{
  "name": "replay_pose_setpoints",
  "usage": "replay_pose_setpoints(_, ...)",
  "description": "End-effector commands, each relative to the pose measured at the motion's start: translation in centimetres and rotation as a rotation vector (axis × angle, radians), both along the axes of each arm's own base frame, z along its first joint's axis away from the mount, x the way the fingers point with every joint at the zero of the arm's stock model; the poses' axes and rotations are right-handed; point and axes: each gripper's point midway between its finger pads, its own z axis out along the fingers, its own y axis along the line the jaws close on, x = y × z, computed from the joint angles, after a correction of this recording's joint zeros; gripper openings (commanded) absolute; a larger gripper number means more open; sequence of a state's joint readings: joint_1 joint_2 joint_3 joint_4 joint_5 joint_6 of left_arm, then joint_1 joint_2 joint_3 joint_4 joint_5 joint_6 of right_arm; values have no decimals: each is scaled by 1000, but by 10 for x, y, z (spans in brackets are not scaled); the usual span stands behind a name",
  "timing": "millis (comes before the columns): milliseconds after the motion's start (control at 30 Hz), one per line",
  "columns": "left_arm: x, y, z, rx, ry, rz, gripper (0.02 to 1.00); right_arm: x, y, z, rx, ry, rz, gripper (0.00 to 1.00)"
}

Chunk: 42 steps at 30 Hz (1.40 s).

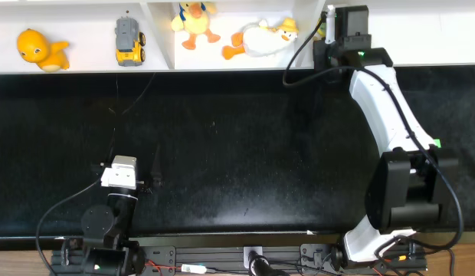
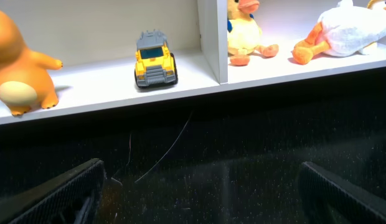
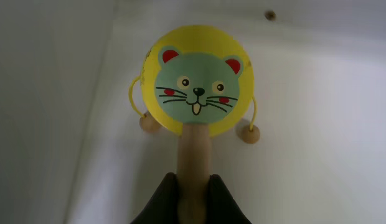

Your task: Store Toys

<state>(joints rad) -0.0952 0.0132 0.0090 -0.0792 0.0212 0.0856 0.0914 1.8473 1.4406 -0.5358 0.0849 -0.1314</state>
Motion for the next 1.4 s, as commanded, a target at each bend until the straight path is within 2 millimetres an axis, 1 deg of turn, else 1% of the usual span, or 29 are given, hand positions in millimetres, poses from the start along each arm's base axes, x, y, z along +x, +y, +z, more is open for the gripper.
replay_pose_setpoints(33, 0, 0, 1, 15, -7, 0, 998, 11, 9, 7, 6, -29, -12, 312)
replay_pose_setpoints(100, 0, 0, 1, 15, -7, 0, 998, 8, 5, 5, 6, -17, -53, 437)
replay_pose_setpoints(167, 0, 0, 1, 15, -7, 0, 998, 4, 4, 5, 6, -2, -55, 461)
replay_pose_setpoints(233, 0, 0, 1, 15, -7, 0, 998, -4, 4, 7, 3, 17, -54, 535)
replay_pose_setpoints(300, 0, 0, 1, 15, -7, 0, 998, -15, 4, 10, -1, 33, -51, 570)
replay_pose_setpoints(333, 0, 0, 1, 15, -7, 0, 996, -23, 4, 12, -2, 40, -48, 579)
replay_pose_setpoints(367, 0, 0, 1, 15, -7, 0, 998, -31, 4, 12, -3, 46, -45, 610)
replay_pose_setpoints(400, 0, 0, 1, 15, -7, 0, 998, -42, 4, 12, -6, 52, -41, 636)
replay_pose_setpoints(433, 0, 0, 1, 15, -7, 0, 998, -53, 3, 11, -6, 58, -41, 641)
replay_pose_setpoints(500, 0, 0, 1, 15, -7, 0, 998, -79, -1, 8, -8, 70, -43, 665)
replay_pose_setpoints(533, 0, 0, 1, 15, -7, 0, 996, -96, -4, 6, -12, 74, -45, 693)
replay_pose_setpoints(567, 0, 0, 1, 15, -7, 0, 998, -109, -7, 6, -16, 76, -49, 759)
replay_pose_setpoints(633, 0, 0, 1, 15, -7, 0, 998, -146, -14, 6, -28, 80, -57, 998)
replay_pose_setpoints(667, 0, 0, 1, 15, -7, 0, 998, -160, -16, 5, -29, 86, -57, 998)
replay_pose_setpoints(700, 0, 0, 1, 15, -7, 0, 998, -187, -19, 5, -30, 99, -56, 996)
replay_pose_setpoints(833, 0, 0, 1, 15, -7, 0, 998, -239, -25, 7, -35, 133, -56, 996)
replay_pose_setpoints(867, 0, 0, 1, 15, -7, 0, 996, -249, -26, 9, -36, 141, -56, 996)
replay_pose_setpoints(933, 0, 0, 1, 15, -7, 0, 998, -261, -28, 11, -37, 150, -56, 996)
replay_pose_setpoints(1033, 0, 0, 1, 15, -7, 0, 998, -269, -29, 15, -37, 147, -56, 996)
replay_pose_setpoints(1267, 0, 0, 1, 15, -7, 0, 996, -268, -28, 17, -30, 134, -55, 996)
replay_pose_setpoints(1300, 0, 0, 1, 15, -7, 0, 996, -259, -36, 16, -30, 123, -91, 996)
replay_pose_setpoints(1400, 0, 0, 1, 15, -7, 0, 998, -258, -50, 14, -42, 131, -129, 996)
